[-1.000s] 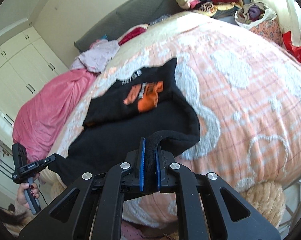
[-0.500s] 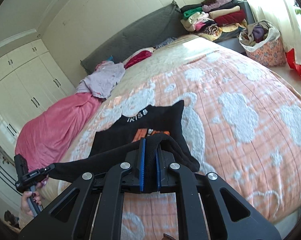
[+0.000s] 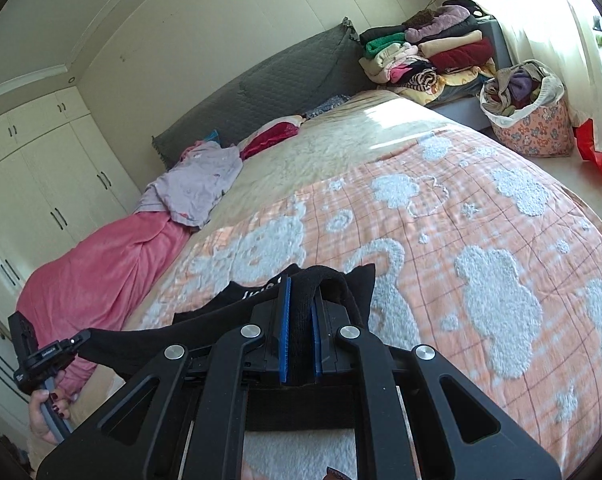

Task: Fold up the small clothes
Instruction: 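Lift the hem with both tools and fold it toward the collar, then lay the hem near the collar and open both tools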

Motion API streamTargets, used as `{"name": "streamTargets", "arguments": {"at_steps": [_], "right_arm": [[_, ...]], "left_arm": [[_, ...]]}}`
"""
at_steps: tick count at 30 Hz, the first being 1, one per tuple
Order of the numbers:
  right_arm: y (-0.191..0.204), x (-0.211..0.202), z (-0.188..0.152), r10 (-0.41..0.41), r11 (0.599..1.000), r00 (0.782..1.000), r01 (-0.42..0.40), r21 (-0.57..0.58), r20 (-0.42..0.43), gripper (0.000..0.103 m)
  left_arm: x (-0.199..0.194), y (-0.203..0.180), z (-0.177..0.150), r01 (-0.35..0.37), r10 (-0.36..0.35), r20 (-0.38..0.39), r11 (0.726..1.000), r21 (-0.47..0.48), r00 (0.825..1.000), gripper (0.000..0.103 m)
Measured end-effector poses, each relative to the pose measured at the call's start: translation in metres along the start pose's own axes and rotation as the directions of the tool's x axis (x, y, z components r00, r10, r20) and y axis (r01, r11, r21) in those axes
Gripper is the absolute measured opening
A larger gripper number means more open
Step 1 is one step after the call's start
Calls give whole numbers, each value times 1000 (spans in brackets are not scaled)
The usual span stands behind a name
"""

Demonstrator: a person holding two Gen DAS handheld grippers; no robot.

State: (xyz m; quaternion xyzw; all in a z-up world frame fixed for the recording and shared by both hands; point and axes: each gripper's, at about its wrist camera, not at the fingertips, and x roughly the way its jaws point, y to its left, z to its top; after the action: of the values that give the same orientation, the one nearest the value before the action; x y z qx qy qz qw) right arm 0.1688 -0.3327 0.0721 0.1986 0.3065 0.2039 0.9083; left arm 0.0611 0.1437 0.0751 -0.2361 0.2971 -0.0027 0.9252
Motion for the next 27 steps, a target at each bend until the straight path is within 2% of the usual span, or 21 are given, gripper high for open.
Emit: {"name": "streamTargets", "arguments": {"at_steps": [5, 9, 16, 23, 26, 27], "right_arm": [[-4, 20, 8, -19, 1000, 1000, 19, 7, -2, 8], [-11, 40, 11, -47, 999, 999, 47, 20, -19, 8], [-23, 77, -1, -97, 995, 992, 99, 26, -80, 8], [-37, 99, -17, -133, 988, 983, 141, 56, -127, 8], [-38, 104, -21, -148, 987, 978, 155, 42, -147, 11], [-37, 103, -22, -156, 986, 977, 163, 33, -147, 17]], "left_arm": [[20, -1, 14, -16, 16, 13, 1000, 0, 1000, 3], [39, 2, 18, -56, 56, 10, 998, 9, 998, 3], [76, 16, 8, -120, 121, -47, 992, 35, 991, 3], [100, 29, -2, -144, 146, -94, 989, 32, 985, 3], [101, 28, -4, -153, 156, -99, 987, 44, 983, 8], [100, 27, -4, -157, 161, -100, 986, 51, 982, 11]]}}
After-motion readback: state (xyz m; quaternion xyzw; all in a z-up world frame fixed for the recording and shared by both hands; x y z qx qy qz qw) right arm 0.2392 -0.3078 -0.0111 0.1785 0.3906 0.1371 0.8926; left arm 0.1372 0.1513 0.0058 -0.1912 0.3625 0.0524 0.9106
